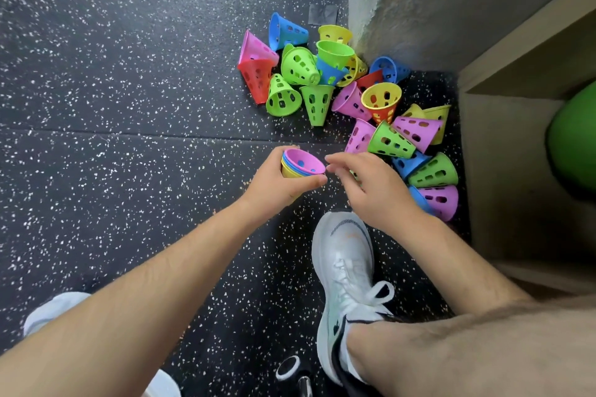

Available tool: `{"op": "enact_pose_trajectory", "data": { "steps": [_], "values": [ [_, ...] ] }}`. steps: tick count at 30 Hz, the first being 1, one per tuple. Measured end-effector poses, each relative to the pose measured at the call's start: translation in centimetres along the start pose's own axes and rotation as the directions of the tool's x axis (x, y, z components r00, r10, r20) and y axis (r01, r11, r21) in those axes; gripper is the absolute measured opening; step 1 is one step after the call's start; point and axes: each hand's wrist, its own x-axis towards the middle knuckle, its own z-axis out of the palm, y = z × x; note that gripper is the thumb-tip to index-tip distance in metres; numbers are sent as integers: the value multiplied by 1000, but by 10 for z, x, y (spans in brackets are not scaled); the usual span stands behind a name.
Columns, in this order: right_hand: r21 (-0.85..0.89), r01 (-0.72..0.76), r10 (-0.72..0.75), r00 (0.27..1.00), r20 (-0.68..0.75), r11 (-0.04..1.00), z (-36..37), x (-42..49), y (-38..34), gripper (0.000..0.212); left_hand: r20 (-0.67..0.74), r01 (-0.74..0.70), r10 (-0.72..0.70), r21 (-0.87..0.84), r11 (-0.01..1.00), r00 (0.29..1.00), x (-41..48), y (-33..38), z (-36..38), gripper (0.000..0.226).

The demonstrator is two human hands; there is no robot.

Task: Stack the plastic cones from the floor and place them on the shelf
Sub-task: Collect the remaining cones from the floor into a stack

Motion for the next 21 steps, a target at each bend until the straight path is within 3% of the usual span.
{"op": "enact_pose_trajectory", "data": {
  "steps": [10, 16, 21],
  "values": [
    [-142, -251, 209, 944, -257, 958, -9, -47, 35, 27, 139, -17, 6, 81, 997, 990, -1, 6, 43, 60],
    [-211, -232, 197, 965, -172, 950, -12, -26, 41, 48, 150, -8, -7, 100, 995, 989, 1, 6, 52, 59],
    [-144, -243, 225, 965, -133, 959, -7, -13, 49, 32, 111, 0, -12, 102, 995, 994, 1, 3, 48, 60]
  ]
}}
